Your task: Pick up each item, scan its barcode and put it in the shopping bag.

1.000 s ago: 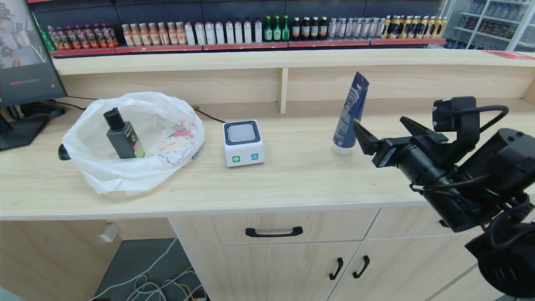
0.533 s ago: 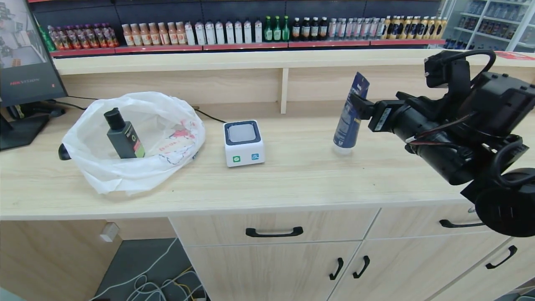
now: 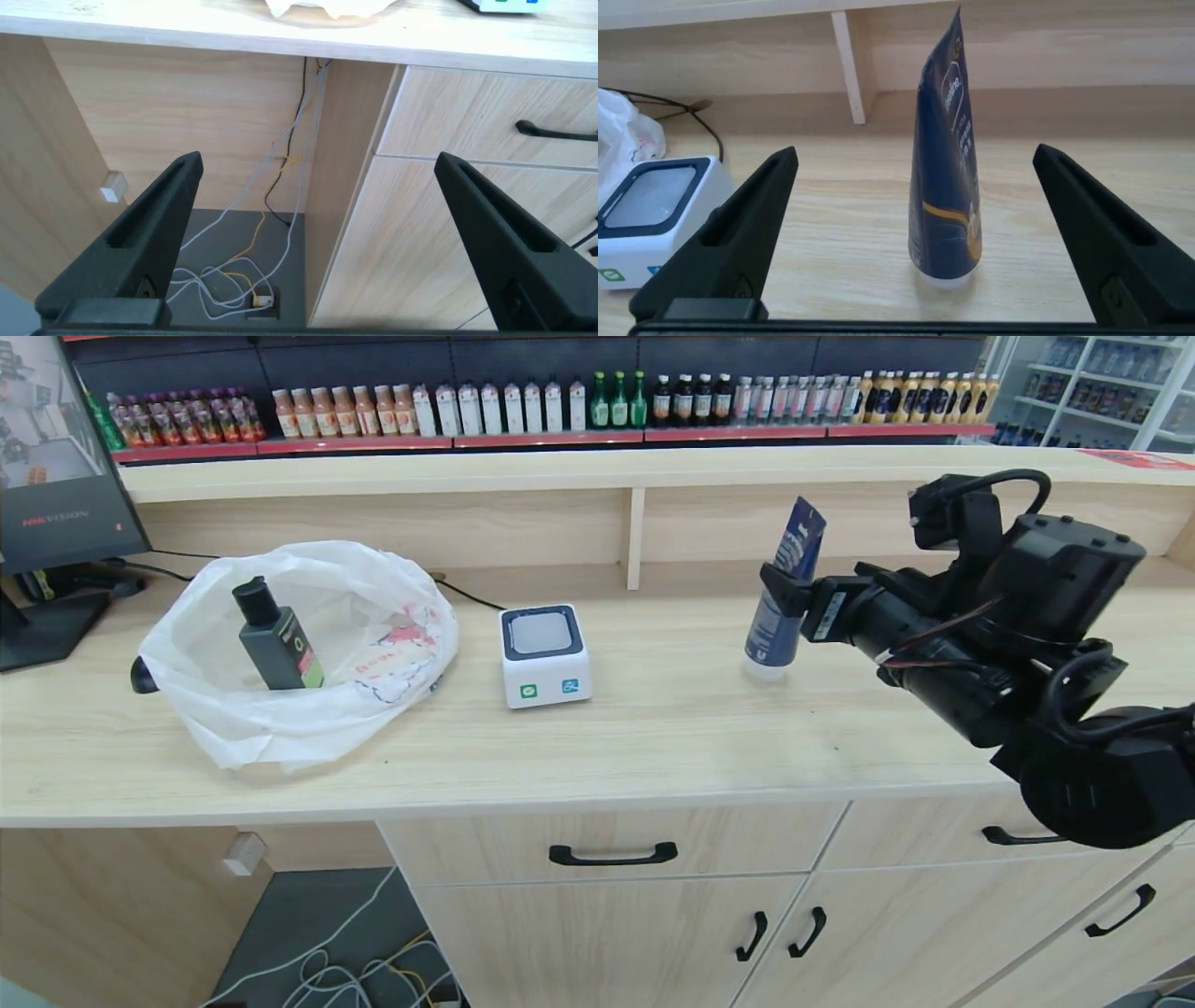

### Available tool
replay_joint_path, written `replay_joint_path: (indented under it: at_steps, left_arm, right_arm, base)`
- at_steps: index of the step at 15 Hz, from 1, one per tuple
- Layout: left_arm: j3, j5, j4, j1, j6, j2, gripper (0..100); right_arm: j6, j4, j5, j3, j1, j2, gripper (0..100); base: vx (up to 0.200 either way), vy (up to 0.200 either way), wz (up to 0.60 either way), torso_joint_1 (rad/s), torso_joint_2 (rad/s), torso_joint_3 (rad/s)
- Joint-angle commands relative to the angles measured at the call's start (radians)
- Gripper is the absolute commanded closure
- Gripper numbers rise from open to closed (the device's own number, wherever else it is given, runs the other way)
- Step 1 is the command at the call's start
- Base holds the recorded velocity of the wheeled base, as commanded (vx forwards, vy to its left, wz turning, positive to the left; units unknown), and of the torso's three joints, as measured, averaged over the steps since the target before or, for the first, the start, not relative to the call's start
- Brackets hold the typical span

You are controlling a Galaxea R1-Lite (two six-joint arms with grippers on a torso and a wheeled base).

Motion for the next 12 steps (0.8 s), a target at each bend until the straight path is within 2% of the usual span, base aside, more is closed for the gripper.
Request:
replay_joint_path:
  at_steps: [1,5,12]
  left_arm:
    - [0.000,0.000,0.000,0.001,0.000,0.000,0]
    - [0.000,0.000,0.000,0.001,0.000,0.000,0]
    - [0.000,0.000,0.000,0.001,0.000,0.000,0]
  right_arm:
    - [0.000,0.016,-0.001,-0.123,0.002,0.116,0]
    - [0.003,0.063,-0.001,-0.232,-0.006,0.185,0]
    - [0.032,0.066,0.020,-0.289,-0.067,0.236,0]
  base:
    - [0.000,0.000,0.00,0.000,0.00,0.000]
    - [0.000,0.000,0.00,0.000,0.00,0.000]
    - [0.000,0.000,0.00,0.000,0.00,0.000]
